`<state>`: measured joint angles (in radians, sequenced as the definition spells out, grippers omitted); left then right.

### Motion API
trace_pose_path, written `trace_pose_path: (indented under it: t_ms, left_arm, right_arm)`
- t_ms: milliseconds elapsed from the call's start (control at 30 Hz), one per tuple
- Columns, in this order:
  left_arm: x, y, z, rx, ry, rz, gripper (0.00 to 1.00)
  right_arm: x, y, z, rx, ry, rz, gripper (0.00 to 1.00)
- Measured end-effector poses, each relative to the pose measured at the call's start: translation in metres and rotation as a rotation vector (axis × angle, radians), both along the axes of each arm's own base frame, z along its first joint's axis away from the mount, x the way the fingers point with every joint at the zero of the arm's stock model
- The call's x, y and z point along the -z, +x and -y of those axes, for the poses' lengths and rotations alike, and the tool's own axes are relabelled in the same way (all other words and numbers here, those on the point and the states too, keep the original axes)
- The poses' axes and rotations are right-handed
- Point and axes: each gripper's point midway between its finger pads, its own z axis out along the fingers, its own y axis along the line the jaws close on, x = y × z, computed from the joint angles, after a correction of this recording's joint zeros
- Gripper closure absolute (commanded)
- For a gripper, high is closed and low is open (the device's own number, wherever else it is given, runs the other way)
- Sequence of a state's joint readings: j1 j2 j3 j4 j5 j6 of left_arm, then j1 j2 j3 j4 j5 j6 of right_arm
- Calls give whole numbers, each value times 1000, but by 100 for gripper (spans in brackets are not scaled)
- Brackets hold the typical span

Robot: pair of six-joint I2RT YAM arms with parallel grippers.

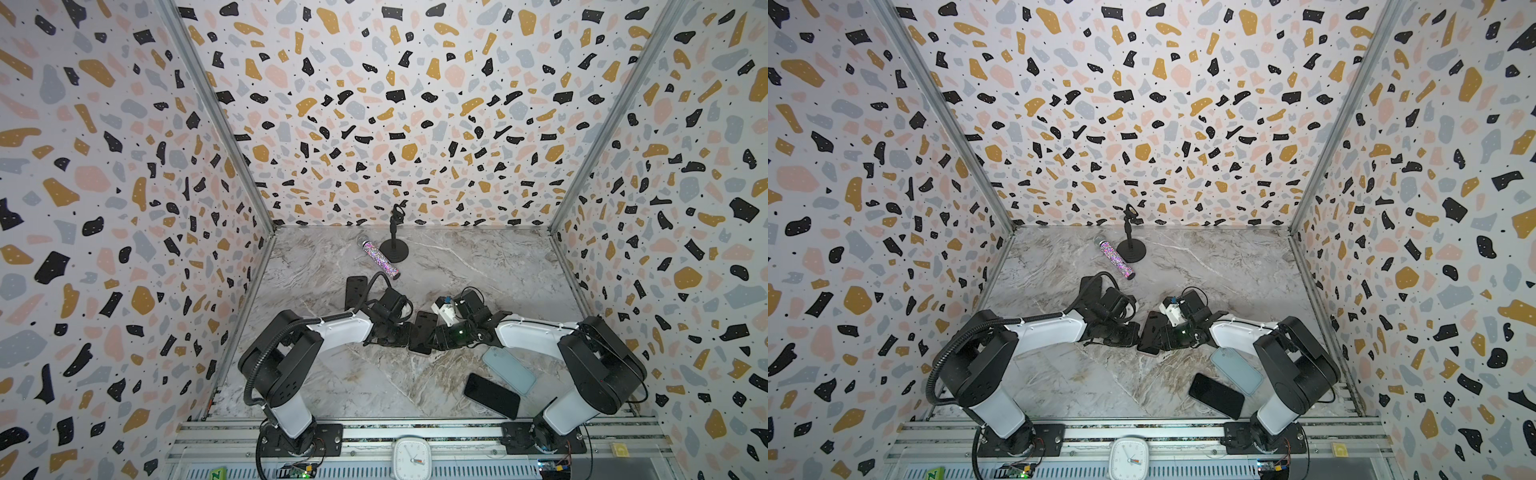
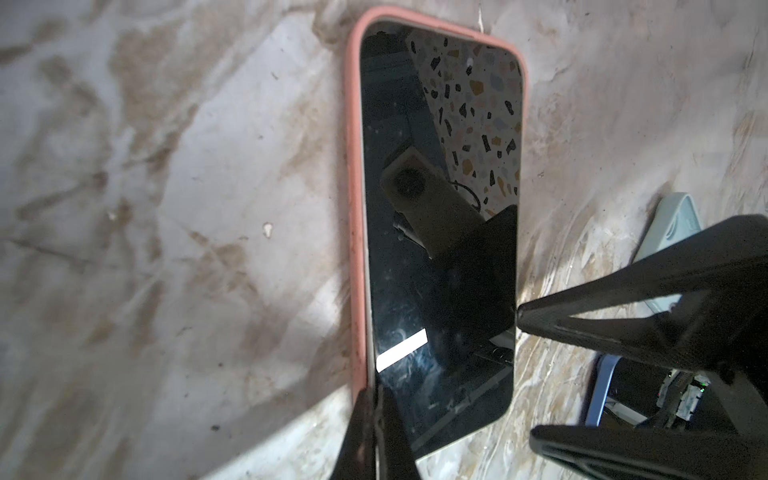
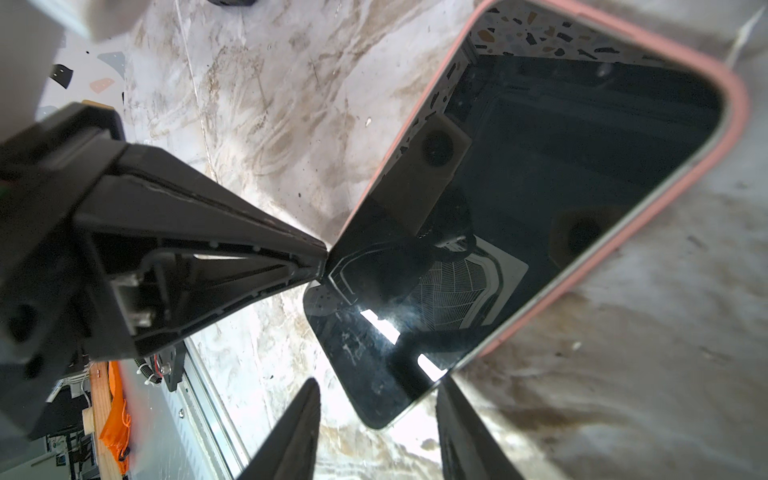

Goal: Put the phone into the phone case

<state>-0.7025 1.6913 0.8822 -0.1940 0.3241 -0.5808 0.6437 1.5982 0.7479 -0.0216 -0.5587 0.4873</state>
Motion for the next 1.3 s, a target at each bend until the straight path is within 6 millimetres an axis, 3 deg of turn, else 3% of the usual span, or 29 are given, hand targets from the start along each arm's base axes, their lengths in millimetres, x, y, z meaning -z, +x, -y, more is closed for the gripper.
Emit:
trace_pose_path:
  t_ms: [333,467,700,933,1300]
  left_arm:
    - [0,3,0,-19,-21,28,100]
    - [-2,-1,-4,-15,3,16,85]
    - [-1,-14,-6,3,41,-26,82]
    - [-2,-18,-7,9,57,-44,83]
    - [-3,-19,-6,10,68,-52,97]
  right_arm:
    - [0,0,0,2,-2,-1,54]
    - [0,0,-1,-1,-1,4,54]
    - [-3,-3,-11,-34,19,15,53]
    - [-4,-5,-15,-53,34,18,49]
    - [-5,3,-4,-26,13,13,46]
